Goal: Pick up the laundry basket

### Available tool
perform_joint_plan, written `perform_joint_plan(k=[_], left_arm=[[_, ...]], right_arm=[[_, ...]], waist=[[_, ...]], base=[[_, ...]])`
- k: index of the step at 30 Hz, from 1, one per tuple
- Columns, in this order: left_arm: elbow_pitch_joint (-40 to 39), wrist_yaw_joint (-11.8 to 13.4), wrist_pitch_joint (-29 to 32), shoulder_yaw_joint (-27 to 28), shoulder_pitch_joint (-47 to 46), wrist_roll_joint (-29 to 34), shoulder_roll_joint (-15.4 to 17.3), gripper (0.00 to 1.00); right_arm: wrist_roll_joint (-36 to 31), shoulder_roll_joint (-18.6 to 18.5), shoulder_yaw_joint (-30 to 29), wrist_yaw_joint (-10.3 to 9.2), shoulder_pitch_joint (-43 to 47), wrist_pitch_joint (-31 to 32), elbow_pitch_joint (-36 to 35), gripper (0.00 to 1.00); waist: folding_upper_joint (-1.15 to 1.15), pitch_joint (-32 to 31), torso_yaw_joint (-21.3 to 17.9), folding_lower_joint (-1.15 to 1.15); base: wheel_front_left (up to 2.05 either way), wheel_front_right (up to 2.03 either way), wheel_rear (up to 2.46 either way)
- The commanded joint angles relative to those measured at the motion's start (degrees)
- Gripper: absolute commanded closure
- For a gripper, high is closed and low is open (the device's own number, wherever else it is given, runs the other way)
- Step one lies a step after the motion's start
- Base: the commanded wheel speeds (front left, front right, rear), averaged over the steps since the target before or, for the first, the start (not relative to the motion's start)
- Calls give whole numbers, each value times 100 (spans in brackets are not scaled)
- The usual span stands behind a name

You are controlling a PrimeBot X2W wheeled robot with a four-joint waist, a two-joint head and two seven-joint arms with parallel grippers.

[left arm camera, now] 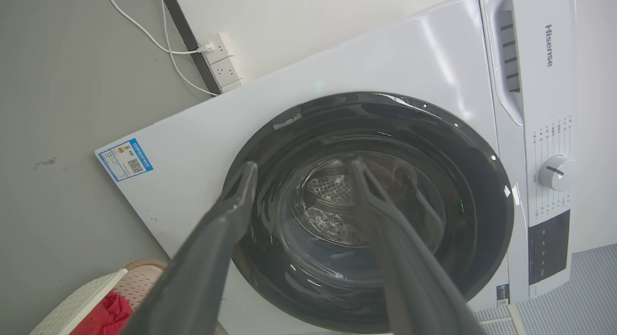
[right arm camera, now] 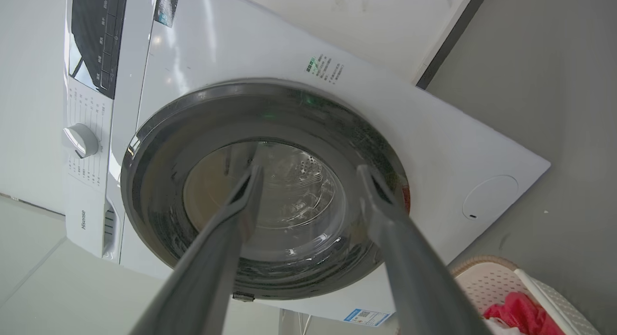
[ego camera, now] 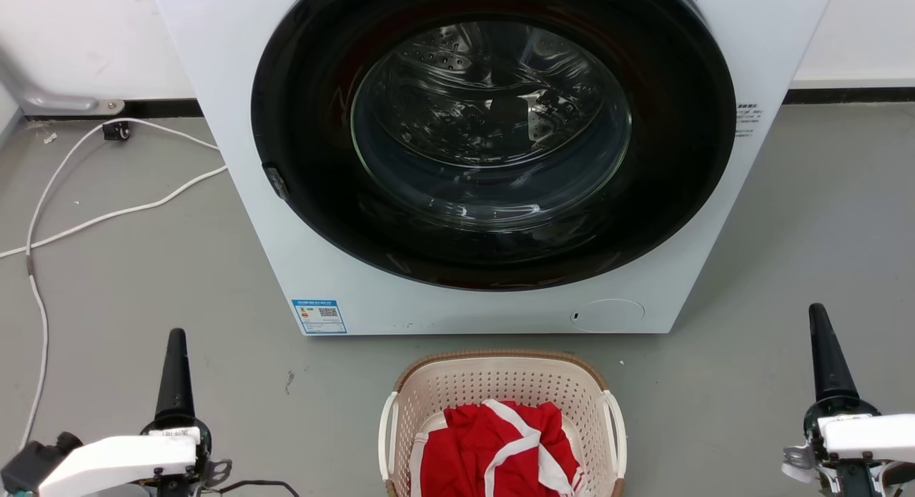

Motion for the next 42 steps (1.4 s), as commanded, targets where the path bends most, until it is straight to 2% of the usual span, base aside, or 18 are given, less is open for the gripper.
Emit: perform_joint_plan(k=[1,10,18,31,36,42], left_arm=[[-167,22,-49,64,-90,214,17,0],[-844,411,-226,-176,18,1517,17,0],[-1145,508,-368,-520,137,2415,18,0],[-1667,664,-581,-1296,221,4375,67,0],[-1762,908,-648,-1656,230,4806,236,0],[-1895,1376,-738,-2132,159,5176,474,0]], right_arm=[[-231,-8,4,1,-131,-46,-147,0],[-1720,-7,167,2,-130,-222,-612,0],[-3122,-7,386,1,-59,-367,-953,0],[-4355,-6,560,1,82,-578,-1155,0],[-4760,-5,594,1,127,-656,-1096,0],[-5192,-5,642,1,160,-736,-1047,0]], waist=[[0,2,-1,0],[0,35,-5,0],[0,57,2,0],[0,75,-15,0],[0,79,-23,0],[0,90,-39,0]], base=[[0,0,0],[0,0,0],[0,0,0],[0,0,0],[0,0,0],[0,0,0]])
